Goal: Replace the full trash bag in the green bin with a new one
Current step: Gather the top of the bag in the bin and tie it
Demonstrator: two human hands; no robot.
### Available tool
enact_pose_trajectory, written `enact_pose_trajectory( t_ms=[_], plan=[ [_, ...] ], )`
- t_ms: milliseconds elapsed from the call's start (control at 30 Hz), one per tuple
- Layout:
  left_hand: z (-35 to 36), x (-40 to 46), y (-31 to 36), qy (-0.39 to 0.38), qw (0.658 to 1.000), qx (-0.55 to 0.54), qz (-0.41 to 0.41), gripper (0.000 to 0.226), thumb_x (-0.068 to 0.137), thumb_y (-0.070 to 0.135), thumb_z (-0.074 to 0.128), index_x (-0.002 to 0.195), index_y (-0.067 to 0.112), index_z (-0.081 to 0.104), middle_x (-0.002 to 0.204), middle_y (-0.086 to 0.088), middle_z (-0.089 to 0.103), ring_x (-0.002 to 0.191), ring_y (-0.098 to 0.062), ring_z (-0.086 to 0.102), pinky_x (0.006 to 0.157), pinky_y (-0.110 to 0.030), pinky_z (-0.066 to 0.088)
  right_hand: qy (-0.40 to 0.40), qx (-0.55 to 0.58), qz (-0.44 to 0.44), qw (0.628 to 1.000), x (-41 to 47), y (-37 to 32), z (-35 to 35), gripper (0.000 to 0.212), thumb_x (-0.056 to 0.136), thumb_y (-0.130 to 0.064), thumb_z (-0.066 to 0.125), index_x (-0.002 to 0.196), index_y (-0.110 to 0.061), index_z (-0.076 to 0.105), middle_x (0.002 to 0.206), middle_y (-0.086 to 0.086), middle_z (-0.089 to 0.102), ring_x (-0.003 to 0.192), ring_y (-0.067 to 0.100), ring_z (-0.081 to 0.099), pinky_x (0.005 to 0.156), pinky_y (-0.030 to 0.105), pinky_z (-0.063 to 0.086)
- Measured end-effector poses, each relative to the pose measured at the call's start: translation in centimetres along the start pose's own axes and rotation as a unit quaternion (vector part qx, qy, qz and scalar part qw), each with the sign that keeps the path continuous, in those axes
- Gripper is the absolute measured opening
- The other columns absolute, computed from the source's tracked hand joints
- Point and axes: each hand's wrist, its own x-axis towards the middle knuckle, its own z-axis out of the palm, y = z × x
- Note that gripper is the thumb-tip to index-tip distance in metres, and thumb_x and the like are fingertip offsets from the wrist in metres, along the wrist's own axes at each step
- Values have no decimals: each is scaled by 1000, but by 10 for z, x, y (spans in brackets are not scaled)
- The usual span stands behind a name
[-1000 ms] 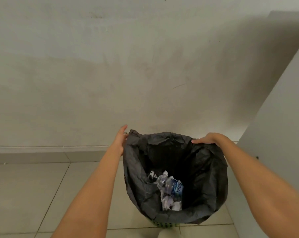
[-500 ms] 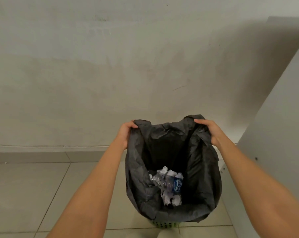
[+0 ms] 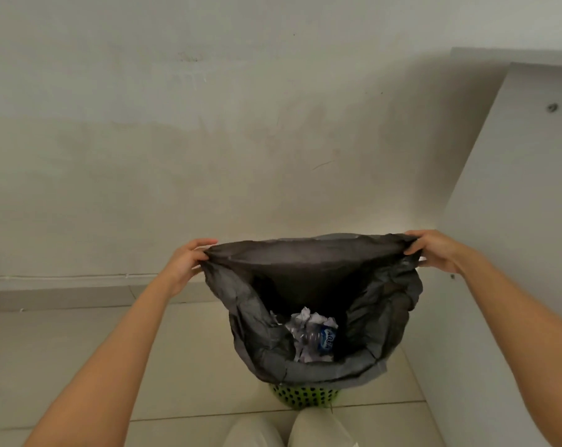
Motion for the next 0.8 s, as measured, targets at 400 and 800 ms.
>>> enact_pose_trajectory(
  t_ms=[400,800],
  plan=[
    [39,-55,-39,-112,952,210,-190,13,84,-4,58,78,7,54,49,0,56,29,-2,47,33,-11,38,-3,-84,184,979,-37,86,56,64,85,-25,63,139,-8,33,142,12,42,130,31,41,107,50,30],
    [29,-63,9,122,840,507,152,21,83,8,50,100,5,62,98,-18,68,91,-34,62,72,-34,47,194,-459,19,867,-66,5,45,17,87,-6,40,82,-7,56,82,7,61,52,14,58,50,20,39]
  ],
)
